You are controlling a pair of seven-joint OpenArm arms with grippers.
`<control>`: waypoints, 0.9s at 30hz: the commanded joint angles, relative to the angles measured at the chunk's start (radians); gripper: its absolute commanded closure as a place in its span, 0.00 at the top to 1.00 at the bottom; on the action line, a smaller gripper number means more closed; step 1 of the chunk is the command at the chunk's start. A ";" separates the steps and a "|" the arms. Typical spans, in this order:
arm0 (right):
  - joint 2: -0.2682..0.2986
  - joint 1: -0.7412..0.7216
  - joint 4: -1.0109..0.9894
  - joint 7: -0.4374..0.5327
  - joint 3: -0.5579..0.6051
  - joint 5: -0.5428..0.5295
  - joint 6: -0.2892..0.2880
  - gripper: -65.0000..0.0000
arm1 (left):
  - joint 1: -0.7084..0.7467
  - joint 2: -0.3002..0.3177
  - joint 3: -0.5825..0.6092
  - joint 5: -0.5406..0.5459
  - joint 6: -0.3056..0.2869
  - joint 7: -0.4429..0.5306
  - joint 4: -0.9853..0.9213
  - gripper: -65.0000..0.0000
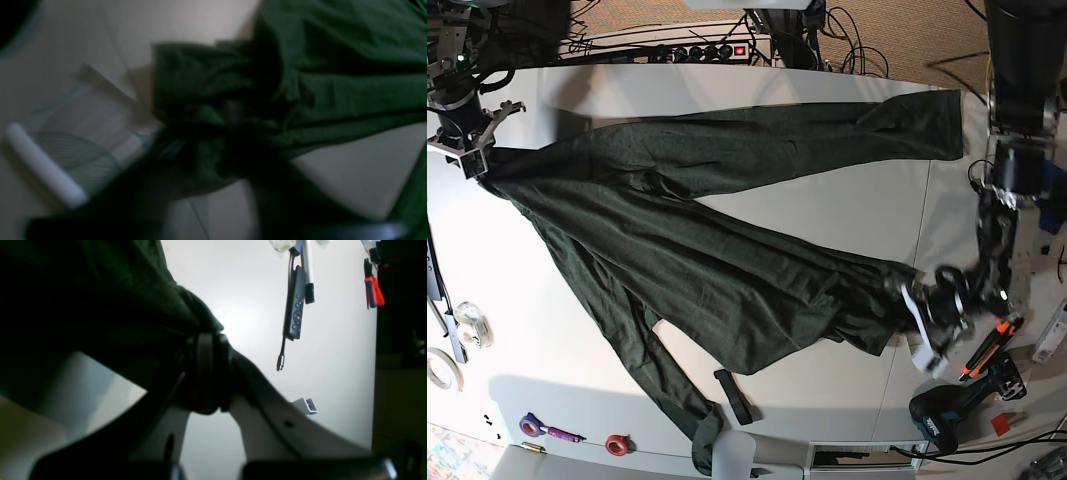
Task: Layout the t-shirt on the table in an organized manner, then fold the t-shirt properly
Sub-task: 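Drag the grasped shirt edge with the left gripper toward the sleeve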
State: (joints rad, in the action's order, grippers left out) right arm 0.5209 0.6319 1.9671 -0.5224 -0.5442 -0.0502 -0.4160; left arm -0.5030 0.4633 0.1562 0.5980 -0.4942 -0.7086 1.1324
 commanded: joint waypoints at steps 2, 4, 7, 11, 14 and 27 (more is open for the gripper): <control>0.019 0.000 0.014 0.023 -0.011 0.005 0.013 0.00 | 0.011 -0.006 -0.008 -0.079 0.058 0.090 0.012 0.00; 0.019 0.000 0.014 0.025 -0.011 0.005 0.013 0.00 | 0.041 -0.033 -0.008 -0.154 0.097 0.134 0.011 0.00; 0.019 0.000 0.014 0.029 -0.011 0.005 0.013 0.00 | 0.071 -0.068 -0.008 -0.193 0.109 0.153 0.011 0.00; 0.019 0.000 0.014 0.029 -0.011 0.005 0.013 0.00 | 0.112 -0.093 -0.008 -0.254 0.109 0.072 0.011 0.00; 0.019 -0.001 0.014 0.029 -0.011 0.005 0.013 0.00 | 0.157 -0.091 -0.008 -0.283 0.109 -0.072 0.011 0.00; 0.019 0.000 0.014 0.043 -0.011 0.005 0.013 0.00 | 0.454 0.101 -0.018 0.001 0.048 -0.175 0.170 0.00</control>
State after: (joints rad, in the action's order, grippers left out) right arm 0.5194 0.6319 1.9671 -0.5030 -0.5442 -0.0502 -0.4160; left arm -0.0814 0.5583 0.1196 0.7208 -0.4652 -0.6914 1.3300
